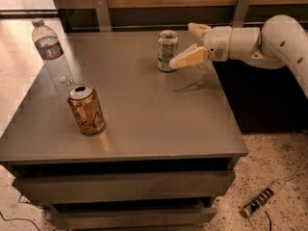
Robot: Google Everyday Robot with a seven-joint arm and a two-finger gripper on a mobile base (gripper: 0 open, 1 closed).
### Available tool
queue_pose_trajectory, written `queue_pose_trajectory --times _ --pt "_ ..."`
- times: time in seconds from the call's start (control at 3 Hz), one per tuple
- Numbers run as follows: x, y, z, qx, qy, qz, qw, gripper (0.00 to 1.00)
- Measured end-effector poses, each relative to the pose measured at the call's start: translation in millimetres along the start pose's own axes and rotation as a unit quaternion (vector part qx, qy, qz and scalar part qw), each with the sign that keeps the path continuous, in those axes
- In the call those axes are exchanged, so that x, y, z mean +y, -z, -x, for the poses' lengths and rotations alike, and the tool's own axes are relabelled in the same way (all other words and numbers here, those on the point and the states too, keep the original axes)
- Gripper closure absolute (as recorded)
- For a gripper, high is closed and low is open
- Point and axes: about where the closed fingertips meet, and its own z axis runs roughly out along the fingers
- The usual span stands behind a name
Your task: Knock 7up can over
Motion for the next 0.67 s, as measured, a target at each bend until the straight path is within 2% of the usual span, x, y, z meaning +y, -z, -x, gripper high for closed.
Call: queue_pose_trajectory --times 0.67 --pt "-0.1 -16.3 -17.6 -0.019 -0.016 0.002 0.9997 0.00"
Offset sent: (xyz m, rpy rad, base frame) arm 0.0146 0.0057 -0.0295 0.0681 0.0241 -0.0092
